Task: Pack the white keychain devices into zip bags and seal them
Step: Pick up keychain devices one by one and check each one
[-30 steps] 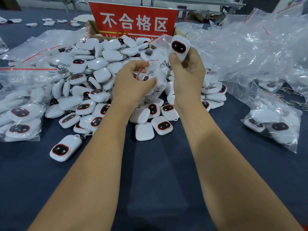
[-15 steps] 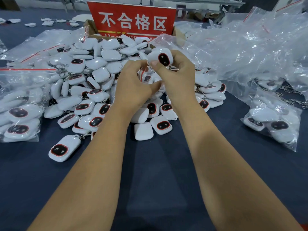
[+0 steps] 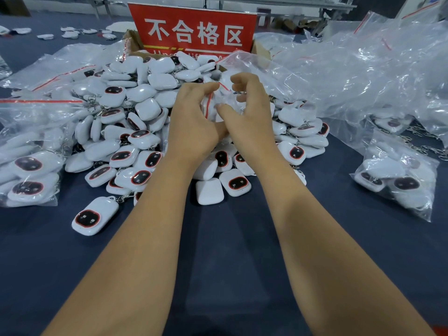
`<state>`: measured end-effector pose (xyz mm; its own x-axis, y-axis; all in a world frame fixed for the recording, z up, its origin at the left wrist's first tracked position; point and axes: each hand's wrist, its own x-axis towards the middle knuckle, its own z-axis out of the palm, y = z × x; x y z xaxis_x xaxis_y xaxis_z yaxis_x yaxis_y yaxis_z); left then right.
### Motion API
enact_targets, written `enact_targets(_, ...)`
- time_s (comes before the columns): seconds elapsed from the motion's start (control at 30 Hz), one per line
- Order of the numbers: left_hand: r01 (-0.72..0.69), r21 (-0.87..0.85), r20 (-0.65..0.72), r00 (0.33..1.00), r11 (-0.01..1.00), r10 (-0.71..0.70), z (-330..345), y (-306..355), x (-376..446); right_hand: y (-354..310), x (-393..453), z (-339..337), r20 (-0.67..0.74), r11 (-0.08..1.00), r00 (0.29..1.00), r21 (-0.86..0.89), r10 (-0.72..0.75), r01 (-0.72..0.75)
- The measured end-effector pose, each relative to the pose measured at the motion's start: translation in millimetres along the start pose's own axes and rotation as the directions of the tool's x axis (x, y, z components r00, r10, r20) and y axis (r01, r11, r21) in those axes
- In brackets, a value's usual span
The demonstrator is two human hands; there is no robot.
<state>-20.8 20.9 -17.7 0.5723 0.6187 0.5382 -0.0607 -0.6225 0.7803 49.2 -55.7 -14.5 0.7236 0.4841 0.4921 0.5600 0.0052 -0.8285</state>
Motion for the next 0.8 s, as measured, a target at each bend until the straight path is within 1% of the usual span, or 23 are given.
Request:
enact_targets(0.17,-0.075,0.003,-0.056,0.996,0.997,0.075,-0.7,4.6,-1.2,2.0,3.5,0.3,-0.008,0.988,0.989,0.039,0.15,-0.149)
enact_targets(0.27,-0.115,0.033,-0.031,0.993,0.993,0.116,-0.8,5.3,-1.8,5.8,8.6,-3.3,-0.08,0.965,0.962,0.013,0.263,-0.262)
enact_targets(0.37,-0.153,0.084,0.012,0.988,0.985,0.153,-1.1,3.9,-1.9,10.2,11.7,-9.0,-0.148,0.944,0.935,-0.023,0.323,-0.33)
enact_targets(0.43,-0.112,0.056,0.0,0.994,0.992,0.112,-0.9,2.2,-0.5,9.3,11.4,-9.2,-0.099,0.935,0.931,0.004,0.353,-0.354)
enact_targets(0.5,-0.011,-0.017,-0.038,0.999,1.0,0.011,-0.4,-0.2,1.2,8.2,10.8,-7.8,-0.005,0.929,0.93,0.038,0.368,-0.368)
enact_targets(0.57,0.081,-0.041,-0.096,0.992,0.996,-0.085,0.4,-5.2,2.6,8.1,8.4,-7.2,0.05,0.939,0.939,0.03,0.341,-0.342)
enact_targets(0.67,0.167,-0.019,-0.137,0.976,0.986,-0.168,-0.7,-11.2,3.9,10.1,5.0,-7.3,0.048,0.958,0.958,0.036,0.283,-0.284)
enact_targets(0.8,0.175,0.033,-0.079,0.982,0.984,-0.172,-1.7,-13.6,5.0,8.5,4.1,-4.1,0.019,0.961,0.965,0.085,0.262,-0.263)
